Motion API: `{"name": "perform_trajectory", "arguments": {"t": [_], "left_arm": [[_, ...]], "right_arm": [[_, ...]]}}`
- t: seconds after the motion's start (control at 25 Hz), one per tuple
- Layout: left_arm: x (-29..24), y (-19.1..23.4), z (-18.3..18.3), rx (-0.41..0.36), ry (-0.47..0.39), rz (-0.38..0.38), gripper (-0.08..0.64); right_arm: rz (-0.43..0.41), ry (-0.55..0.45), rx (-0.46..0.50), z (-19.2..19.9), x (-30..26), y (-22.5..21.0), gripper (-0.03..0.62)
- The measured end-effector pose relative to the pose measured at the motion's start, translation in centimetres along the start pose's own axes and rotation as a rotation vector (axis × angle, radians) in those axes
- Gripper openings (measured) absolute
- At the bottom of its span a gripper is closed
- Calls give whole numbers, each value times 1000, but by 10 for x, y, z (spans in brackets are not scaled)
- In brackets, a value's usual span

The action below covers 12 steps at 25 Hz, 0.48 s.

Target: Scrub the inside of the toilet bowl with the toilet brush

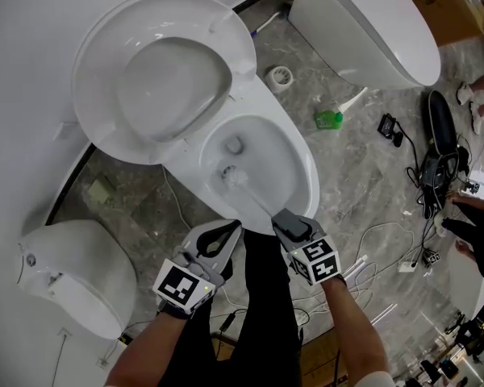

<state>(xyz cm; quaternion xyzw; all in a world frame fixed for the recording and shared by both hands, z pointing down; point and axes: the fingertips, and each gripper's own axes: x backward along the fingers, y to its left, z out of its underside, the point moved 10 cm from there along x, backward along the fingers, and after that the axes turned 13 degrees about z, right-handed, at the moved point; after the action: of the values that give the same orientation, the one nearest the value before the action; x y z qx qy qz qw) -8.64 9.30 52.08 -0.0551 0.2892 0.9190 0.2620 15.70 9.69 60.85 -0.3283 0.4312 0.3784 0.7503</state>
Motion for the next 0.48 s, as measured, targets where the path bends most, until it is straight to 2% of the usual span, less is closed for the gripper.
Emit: {"name": "perform_trajectory", "arguments": {"t": [0.28,0.48], "left_arm": [[-6,3,20,1,24,0,3],[-11,10,36,-4,27,-2,3]], "right_arm": [[14,12,32,21,-24,-1,153],[-10,-18,48,14,-47,-4,153]]}}
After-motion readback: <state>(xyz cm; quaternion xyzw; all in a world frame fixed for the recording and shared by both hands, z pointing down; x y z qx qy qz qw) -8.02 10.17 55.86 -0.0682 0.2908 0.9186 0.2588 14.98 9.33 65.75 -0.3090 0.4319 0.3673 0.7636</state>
